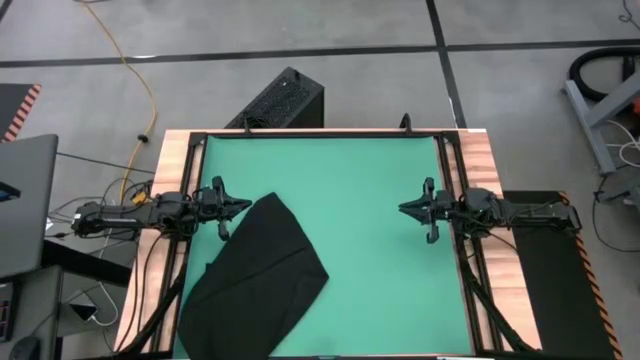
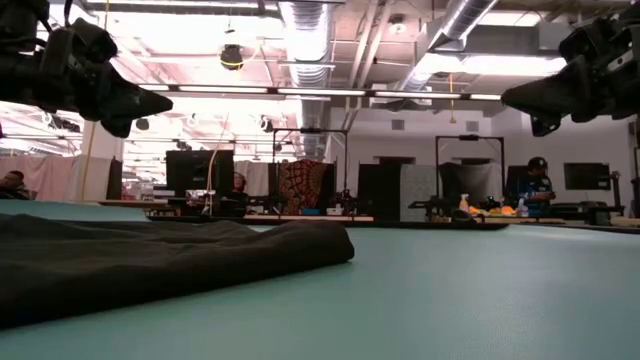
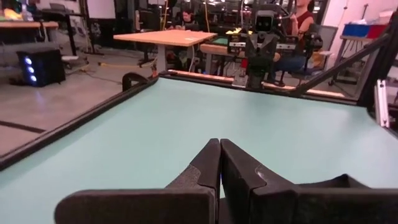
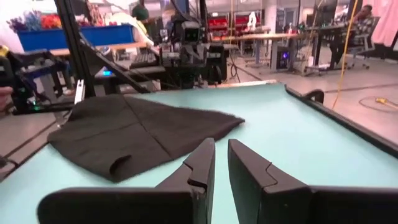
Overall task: Roll napkin
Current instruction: Fold the black table napkin
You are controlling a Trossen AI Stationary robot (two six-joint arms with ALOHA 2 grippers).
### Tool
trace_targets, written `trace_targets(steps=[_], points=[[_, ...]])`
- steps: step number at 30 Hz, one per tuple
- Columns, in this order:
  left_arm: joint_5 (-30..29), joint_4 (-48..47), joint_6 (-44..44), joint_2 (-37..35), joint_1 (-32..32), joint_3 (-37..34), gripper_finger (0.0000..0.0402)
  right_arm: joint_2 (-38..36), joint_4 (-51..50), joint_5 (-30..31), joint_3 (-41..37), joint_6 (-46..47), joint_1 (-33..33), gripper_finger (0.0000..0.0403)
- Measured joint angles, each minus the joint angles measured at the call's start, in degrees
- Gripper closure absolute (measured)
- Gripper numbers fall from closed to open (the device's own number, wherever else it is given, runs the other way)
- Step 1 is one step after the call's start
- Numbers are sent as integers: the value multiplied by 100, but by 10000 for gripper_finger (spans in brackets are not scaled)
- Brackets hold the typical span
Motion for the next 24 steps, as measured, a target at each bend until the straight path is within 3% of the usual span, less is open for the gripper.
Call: trace_targets(steps=[7, 13, 19, 24], points=[[-69, 488, -50, 0, -1, -1, 401, -2, 395, 15, 0, -160, -73, 333], [970, 1399, -314, -2, -2, 51, 401, 0, 1574, -131, 6, -24, -14, 333], [1326, 1378, -381, 85, -3, 471, 401, 200, 2267, -130, 22, 150, 173, 333], [1165, 928, -278, 638, -2, 928, 401, 940, 2338, 559, 57, 357, 229, 333]])
